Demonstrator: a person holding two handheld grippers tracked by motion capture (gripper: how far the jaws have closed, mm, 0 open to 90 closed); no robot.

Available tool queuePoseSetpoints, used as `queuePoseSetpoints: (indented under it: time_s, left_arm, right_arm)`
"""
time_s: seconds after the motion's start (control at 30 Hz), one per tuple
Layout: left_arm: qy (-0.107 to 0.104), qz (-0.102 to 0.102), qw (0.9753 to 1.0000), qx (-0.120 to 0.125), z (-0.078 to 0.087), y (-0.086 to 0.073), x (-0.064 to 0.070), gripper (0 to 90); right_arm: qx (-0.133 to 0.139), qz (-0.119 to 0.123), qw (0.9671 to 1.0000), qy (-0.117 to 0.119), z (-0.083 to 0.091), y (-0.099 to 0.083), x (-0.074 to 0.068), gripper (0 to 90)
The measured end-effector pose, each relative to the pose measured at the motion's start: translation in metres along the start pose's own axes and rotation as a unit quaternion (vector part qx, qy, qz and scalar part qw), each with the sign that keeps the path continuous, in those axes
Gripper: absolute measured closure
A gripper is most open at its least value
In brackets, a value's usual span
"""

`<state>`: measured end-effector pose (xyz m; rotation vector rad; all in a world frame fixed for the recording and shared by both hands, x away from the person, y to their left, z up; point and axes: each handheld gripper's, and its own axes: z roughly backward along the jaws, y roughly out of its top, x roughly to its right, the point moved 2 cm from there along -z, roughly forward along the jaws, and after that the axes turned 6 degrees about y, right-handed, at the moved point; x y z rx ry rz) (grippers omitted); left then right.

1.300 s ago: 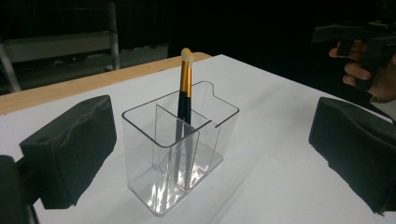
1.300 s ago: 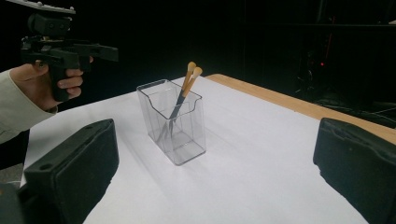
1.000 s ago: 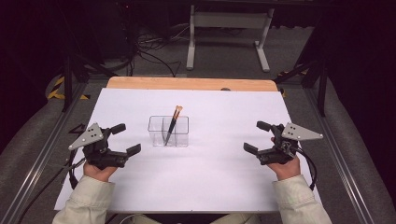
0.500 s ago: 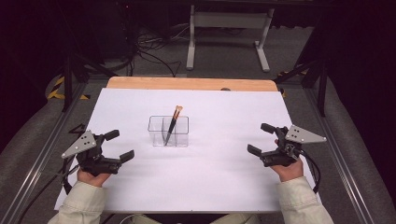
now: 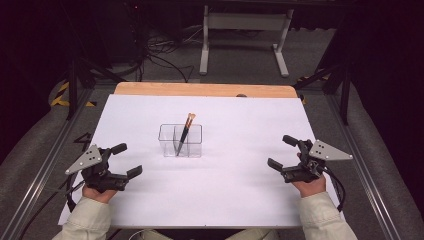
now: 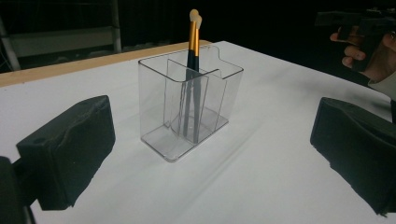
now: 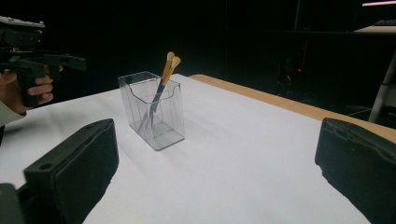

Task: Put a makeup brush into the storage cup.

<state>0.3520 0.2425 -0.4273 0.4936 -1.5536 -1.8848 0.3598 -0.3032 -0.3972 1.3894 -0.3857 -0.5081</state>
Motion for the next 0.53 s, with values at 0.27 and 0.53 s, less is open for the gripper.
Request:
queuePoseSetpoints:
  time_s: [0.27,0.53]
  left_arm:
    - [0.0,0.004,1.0,0.001,-0.0009,-0.0002,-0.0012,0.8]
    - [0.001,0.005,1.0,0.007,-0.0008,0.0005,-0.0023,0.6]
  right_arm:
    - [-0.004,0.002,1.0,-0.005,-0.0004,-0.0065,-0.0002,0.1]
    - [0.004,-0.002,1.0,-0.006,0.0014,-0.0078,0.0011,0.1]
